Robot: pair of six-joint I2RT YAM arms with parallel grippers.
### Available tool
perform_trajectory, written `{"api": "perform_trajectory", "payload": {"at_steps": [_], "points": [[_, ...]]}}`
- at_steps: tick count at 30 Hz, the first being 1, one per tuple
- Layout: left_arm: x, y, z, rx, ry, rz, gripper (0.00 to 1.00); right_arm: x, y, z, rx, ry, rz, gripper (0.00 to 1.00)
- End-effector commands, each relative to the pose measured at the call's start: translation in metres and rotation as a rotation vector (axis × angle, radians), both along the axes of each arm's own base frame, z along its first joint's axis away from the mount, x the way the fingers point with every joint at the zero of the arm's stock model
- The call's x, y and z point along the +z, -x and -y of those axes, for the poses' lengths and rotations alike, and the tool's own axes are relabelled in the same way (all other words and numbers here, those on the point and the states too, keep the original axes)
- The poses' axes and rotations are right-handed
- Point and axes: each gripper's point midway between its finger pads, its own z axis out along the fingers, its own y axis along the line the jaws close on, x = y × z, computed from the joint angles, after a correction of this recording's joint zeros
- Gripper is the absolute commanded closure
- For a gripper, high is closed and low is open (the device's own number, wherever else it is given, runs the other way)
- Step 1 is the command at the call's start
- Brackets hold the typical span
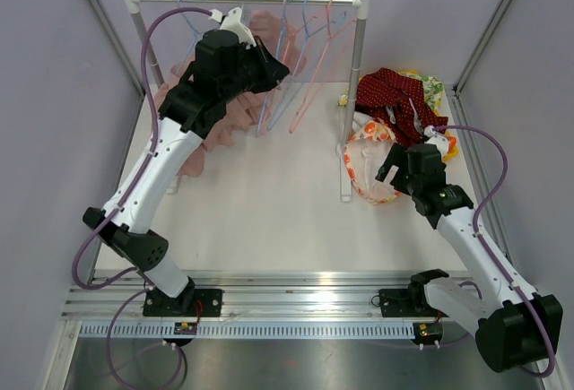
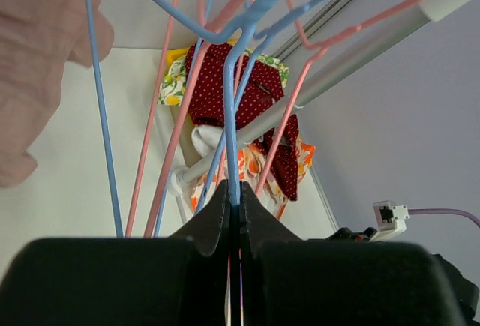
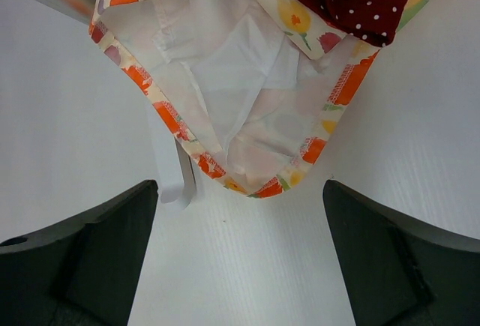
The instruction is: Remove the skirt from the hanger
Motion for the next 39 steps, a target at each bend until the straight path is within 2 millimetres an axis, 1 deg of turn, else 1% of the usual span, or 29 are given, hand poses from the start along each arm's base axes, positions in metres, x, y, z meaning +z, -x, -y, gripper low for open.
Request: {"api": "perform_trajectory", "payload": {"at_steps": [1,2,3,5,6,8,10,12,13,15,16,17,20,21,23,24,25,26,28,29,30,31,33,34,35,36,37,38,39], "points": [[0.037,0.017,-0.015,0.024,0.053,0.094,1.0,0.006,-0.001,-0.006,0.019,-0.025,0.029,0.0],[0.038,0.02,-0.017,0.024,0.052,0.096,1.0,0.007,-0.001,-0.006,0.019,-0.025,0.031,0.0],[0.044,0.026,-0.021,0.023,0.057,0.109,1.0,0.007,-0.002,-0.007,0.02,-0.026,0.031,0.01],[0.042,0.031,-0.024,0.023,0.052,0.107,0.99,0.008,-0.002,-0.006,0.017,-0.024,0.03,0.01],[0.047,0.037,-0.028,0.021,0.058,0.116,0.96,0.008,-0.002,-0.006,0.016,-0.024,0.031,0.01],[0.043,0.041,-0.03,0.021,0.051,0.11,0.89,0.009,-0.001,-0.005,0.015,-0.023,0.032,0.0],[0.046,0.047,-0.035,0.021,0.047,0.124,0.76,0.01,0.0,-0.005,0.012,-0.023,0.034,0.0],[0.044,0.05,-0.036,0.02,0.036,0.121,0.62,0.011,0.002,-0.005,0.014,-0.024,0.033,0.01],[0.043,0.052,-0.038,0.018,0.024,0.119,0.5,0.012,0.001,-0.005,0.013,-0.024,0.035,0.0],[0.041,0.051,-0.043,0.042,0.01,0.119,0.41,0.013,0.002,-0.005,0.012,-0.025,0.037,0.01],[0.041,0.053,-0.045,0.043,0.002,0.118,0.31,0.012,0.002,-0.004,0.009,-0.023,0.035,0.01],[0.041,0.054,-0.047,0.045,-0.003,0.119,0.26,0.013,0.002,-0.004,0.011,-0.023,0.035,0.0],[0.05,0.059,-0.06,0.076,-0.043,0.149,0.16,0.013,0.004,-0.003,0.008,-0.022,0.033,0.01],[0.055,0.058,-0.071,0.125,-0.063,0.163,0.15,0.013,0.005,-0.004,0.011,-0.024,0.029,0.0],[0.066,0.063,-0.093,0.177,-0.109,0.194,0.11,0.013,0.006,-0.003,0.011,-0.024,0.032,0.01],[0.067,0.063,-0.103,0.2,-0.125,0.199,0.11,0.013,0.006,-0.003,0.011,-0.024,0.032,0.01],[0.067,0.062,-0.119,0.225,-0.139,0.201,0.11,0.012,0.007,-0.003,0.011,-0.024,0.032,0.01],[0.065,0.058,-0.129,0.253,-0.148,0.195,0.11,0.012,0.006,-0.003,0.012,-0.025,0.033,0.0],[0.062,0.058,-0.144,0.267,-0.162,0.182,0.1,0.012,0.006,-0.004,0.014,-0.024,0.035,0.01],[0.06,0.054,-0.158,0.302,-0.173,0.177,0.1,0.012,0.006,-0.003,0.013,-0.024,0.033,0.01],[0.06,0.052,-0.162,0.308,-0.182,0.177,0.1,0.011,0.004,-0.004,0.014,-0.024,0.032,0.01],[0.057,0.048,-0.172,0.33,-0.199,0.175,0.1,0.011,0.004,-0.005,0.017,-0.025,0.03,0.01],[0.056,0.043,-0.178,0.338,-0.212,0.175,0.09,0.011,0.003,-0.005,0.019,-0.025,0.029,0.0],[0.053,0.036,-0.181,0.343,-0.225,0.175,0.1,0.011,0.003,-0.005,0.019,-0.025,0.029,0.0],[0.051,0.03,-0.19,0.365,-0.23,0.171,0.1,0.01,0.003,-0.005,0.019,-0.025,0.028,0.0],[0.048,0.025,-0.191,0.356,-0.227,0.166,0.1,0.01,0.002,-0.006,0.022,-0.028,0.029,0.0],[0.046,0.015,-0.192,0.357,-0.223,0.166,0.11,0.01,0.002,-0.006,0.022,-0.028,0.029,0.01],[0.045,0.009,-0.198,0.361,-0.218,0.165,0.12,0.01,0.002,-0.007,0.025,-0.031,0.027,0.01],[0.039,0.002,-0.195,0.336,-0.21,0.158,0.13,0.01,0.002,-0.007,0.026,-0.03,0.027,0.01]]}}
